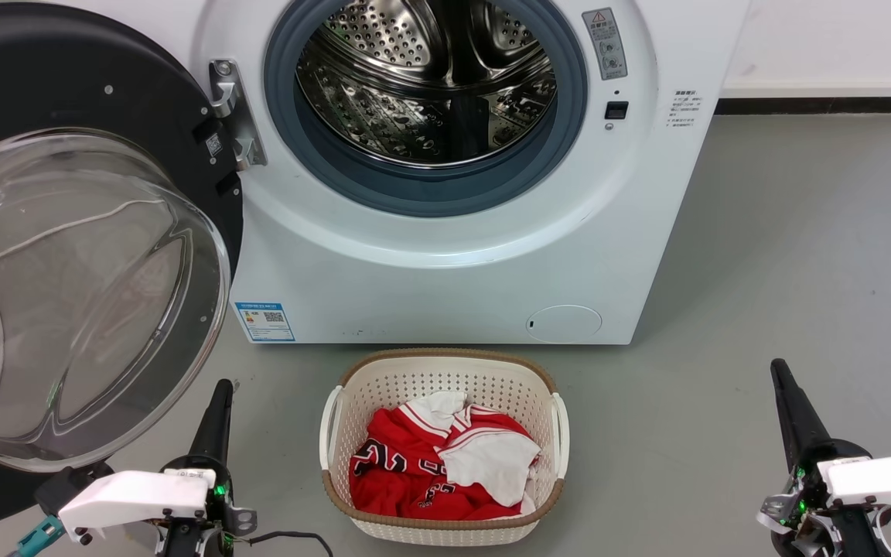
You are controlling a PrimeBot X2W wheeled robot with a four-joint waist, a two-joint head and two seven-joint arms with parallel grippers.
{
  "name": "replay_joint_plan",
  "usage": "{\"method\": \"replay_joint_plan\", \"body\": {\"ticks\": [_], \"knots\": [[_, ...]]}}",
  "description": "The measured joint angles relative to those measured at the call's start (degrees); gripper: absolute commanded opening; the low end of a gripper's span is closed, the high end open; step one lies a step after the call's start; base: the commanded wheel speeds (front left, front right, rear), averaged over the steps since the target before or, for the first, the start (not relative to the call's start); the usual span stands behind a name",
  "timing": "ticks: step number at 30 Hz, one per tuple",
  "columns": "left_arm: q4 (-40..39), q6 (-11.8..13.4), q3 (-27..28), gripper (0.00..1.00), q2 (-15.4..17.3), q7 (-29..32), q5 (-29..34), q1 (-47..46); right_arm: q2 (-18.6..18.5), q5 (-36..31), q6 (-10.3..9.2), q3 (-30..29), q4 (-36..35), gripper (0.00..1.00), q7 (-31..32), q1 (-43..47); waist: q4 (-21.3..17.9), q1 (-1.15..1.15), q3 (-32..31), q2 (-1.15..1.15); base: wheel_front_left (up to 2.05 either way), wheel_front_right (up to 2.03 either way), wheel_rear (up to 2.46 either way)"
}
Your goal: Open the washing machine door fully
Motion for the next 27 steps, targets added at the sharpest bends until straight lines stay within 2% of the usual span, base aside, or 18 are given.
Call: {"method": "replay_joint_plan", "body": {"ticks": [27], "knots": [[0.8, -0.6, 0.6, 0.00, 0.0, 2.7, -11.6, -1.6, 0.1, 10.6, 0.00, -0.7, 1.7, 0.00, 3.2, -2.2, 0.4, 0.00, -0.1, 0.00, 0.00, 0.00, 0.00]]}}
